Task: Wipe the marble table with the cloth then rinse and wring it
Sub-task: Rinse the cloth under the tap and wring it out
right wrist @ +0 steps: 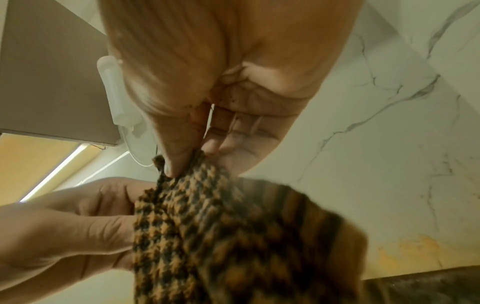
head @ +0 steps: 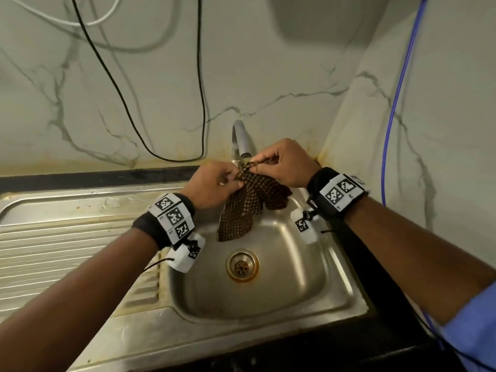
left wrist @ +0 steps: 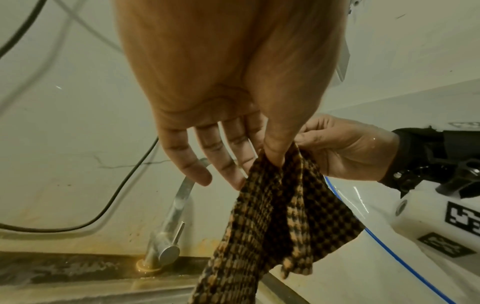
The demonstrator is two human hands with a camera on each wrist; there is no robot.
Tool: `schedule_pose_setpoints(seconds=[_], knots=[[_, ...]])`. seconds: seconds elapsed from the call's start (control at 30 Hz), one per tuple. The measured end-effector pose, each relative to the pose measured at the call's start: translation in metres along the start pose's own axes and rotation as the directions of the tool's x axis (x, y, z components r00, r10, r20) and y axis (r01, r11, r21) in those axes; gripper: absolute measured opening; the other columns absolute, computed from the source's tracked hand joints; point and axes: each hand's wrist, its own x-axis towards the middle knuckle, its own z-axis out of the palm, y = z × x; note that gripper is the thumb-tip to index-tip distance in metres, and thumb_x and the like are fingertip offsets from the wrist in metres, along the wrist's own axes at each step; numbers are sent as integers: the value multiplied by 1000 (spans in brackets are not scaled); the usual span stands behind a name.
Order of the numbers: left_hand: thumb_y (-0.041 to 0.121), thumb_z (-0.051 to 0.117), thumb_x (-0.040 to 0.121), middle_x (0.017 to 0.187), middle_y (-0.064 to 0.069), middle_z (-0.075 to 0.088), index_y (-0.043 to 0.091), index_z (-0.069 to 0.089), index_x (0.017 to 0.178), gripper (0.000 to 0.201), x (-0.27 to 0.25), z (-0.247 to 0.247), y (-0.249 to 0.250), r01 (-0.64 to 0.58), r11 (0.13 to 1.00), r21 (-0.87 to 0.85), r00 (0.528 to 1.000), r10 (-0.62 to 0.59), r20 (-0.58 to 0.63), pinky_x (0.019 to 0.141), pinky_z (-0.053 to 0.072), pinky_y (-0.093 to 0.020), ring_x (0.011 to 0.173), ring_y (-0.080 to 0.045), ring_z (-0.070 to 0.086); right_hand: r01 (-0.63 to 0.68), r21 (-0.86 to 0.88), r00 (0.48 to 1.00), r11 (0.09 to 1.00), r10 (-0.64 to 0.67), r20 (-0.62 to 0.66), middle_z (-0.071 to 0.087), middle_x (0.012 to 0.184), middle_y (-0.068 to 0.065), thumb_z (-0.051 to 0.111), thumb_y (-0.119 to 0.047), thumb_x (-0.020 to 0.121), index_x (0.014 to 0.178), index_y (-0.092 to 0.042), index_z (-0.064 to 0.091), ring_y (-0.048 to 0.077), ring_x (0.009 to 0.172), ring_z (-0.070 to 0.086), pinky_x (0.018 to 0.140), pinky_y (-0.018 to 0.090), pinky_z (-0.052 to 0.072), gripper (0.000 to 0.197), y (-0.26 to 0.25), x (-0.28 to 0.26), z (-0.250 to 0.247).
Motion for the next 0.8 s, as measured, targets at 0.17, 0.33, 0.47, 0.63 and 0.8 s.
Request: schedule_pose_setpoints(seconds=[0.17,0.33,0.47,0.63,0.8], knots=[[26,66,87,82,0,66,17,64,80,11,4,10,-7,78,997,-18,997,-78,-5,80,53,-42,81,-17,63,-33,12,985,999,30,167,74,83,-4,76,-3,76,92,-14,77,3,75,68,76,21,53,19,19,6,-4],[28,63,88,84,8,65,28,65,82,7,14,25,-18,127,989,81,990,-131,45,80,54,-36,82,-10,62,-74,-73,953,995,92,290,73,83,-5,73,-5,80,94,-14,76,-3,74,66,71,10,50,17,39,11,5],[28,62,90,89,8,67,31,66,85,7,27,30,-26,195,962,192,969,-220,116,81,52,-31,84,-9,61,-141,-144,934,979,180,309,69,78,-11,71,-8,81,96,-16,76,-8,71,62,72,13,49,18,69,28,12],[26,66,88,94,9,70,23,74,94,10,42,34,-36,223,943,247,951,-266,158,83,53,-26,84,-5,62,-156,-218,925,963,220,311,66,69,-12,69,-20,86,105,-17,74,4,69,65,77,24,50,20,107,58,31],[25,72,83,90,10,73,24,76,89,7,62,39,-41,286,932,224,940,-318,126,80,54,-26,82,-5,64,-155,-149,953,977,188,236,74,91,3,70,-22,86,115,-13,70,9,74,64,75,21,49,30,130,89,50]])
